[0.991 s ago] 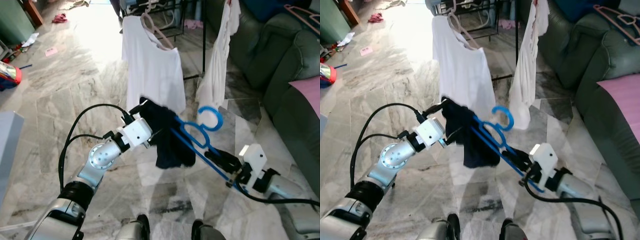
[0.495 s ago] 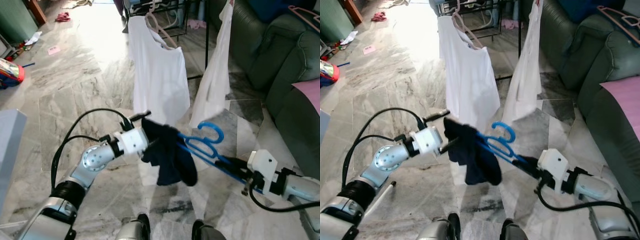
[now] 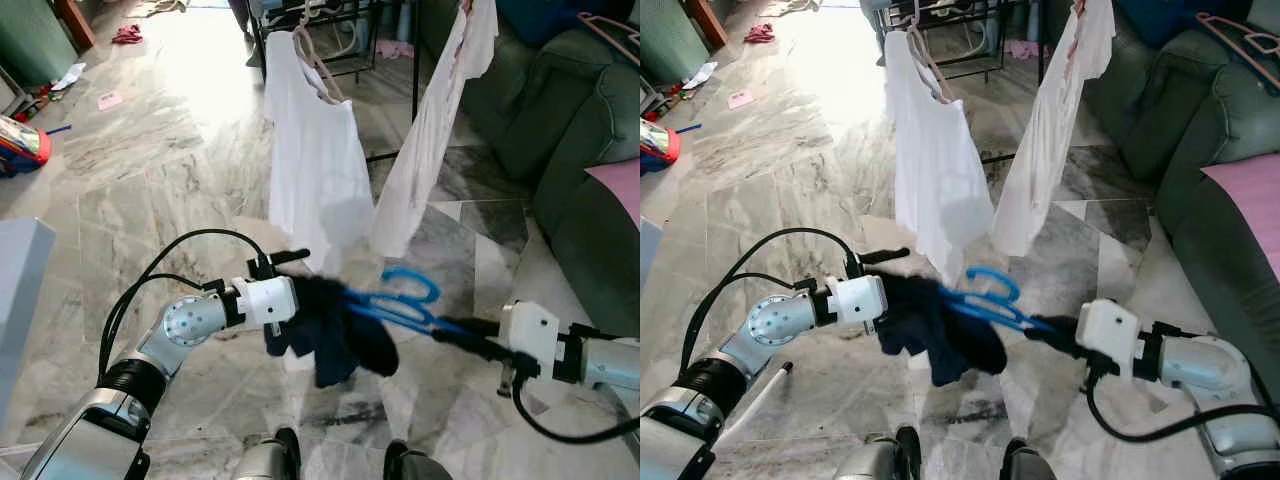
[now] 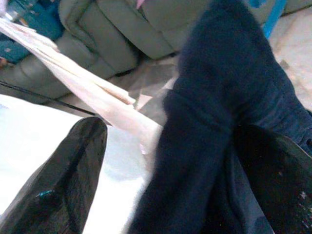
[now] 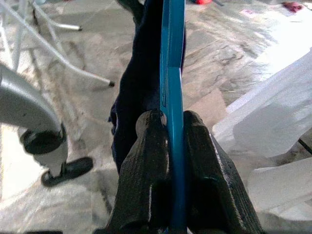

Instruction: Hang hanger

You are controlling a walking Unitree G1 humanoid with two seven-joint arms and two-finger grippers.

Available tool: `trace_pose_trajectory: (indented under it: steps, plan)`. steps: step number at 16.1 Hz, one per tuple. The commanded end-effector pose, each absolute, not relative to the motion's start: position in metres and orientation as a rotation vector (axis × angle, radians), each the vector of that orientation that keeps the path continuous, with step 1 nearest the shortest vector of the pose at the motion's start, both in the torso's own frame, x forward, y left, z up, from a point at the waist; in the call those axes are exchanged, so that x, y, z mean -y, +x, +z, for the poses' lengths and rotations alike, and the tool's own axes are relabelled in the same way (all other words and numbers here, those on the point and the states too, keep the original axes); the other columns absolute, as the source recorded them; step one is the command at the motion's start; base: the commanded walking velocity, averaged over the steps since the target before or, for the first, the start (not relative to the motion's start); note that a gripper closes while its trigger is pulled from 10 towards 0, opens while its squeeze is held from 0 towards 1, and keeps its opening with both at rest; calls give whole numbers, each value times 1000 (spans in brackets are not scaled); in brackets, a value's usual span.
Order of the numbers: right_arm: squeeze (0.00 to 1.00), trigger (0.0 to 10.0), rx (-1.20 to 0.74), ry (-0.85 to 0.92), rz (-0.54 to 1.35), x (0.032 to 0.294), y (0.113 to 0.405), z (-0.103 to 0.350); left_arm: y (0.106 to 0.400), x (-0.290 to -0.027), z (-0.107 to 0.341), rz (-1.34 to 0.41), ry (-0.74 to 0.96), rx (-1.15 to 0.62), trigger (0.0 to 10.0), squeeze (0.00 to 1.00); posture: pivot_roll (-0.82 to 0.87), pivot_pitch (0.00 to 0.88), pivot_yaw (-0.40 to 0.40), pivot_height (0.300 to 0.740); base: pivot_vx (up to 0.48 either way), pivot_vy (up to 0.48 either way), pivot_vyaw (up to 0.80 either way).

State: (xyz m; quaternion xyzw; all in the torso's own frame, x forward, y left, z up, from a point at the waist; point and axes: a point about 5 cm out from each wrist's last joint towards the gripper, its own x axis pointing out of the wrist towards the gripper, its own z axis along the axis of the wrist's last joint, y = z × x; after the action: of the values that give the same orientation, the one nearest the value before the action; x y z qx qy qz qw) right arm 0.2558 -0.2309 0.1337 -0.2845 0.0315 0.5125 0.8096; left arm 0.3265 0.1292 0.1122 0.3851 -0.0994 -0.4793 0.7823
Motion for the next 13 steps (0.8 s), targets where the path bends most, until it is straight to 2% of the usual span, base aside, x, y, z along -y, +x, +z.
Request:
trace_pose_trajectory:
  steps: [1, 2, 3, 10, 13]
  plan:
    - [0, 10000, -51, -634, 1157, 226, 252, 134, 324, -132, 106, -1073, 846, 179, 9529, 0, 0, 235, 102, 740, 0, 0, 0]
    - [0, 10000, -55, -640, 1171, 225, 251, 134, 323, -132, 105, -1097, 841, 166, 588, 0, 0, 235, 105, 740, 0, 0, 0]
    - [0, 10000, -59, -654, 1175, 225, 251, 133, 323, -133, 105, -1103, 835, 160, 0, 0, 1, 237, 107, 740, 0, 0, 0]
    - [0, 10000, 14, -785, 1085, 229, 265, 137, 317, -140, 94, -1219, 833, 44, 0, 0, 12, 242, 124, 740, 0, 0, 0]
    - [0, 10000, 24, -785, 1075, 226, 267, 135, 314, -141, 91, -1247, 828, 15, 0, 0, 14, 244, 129, 740, 0, 0, 0]
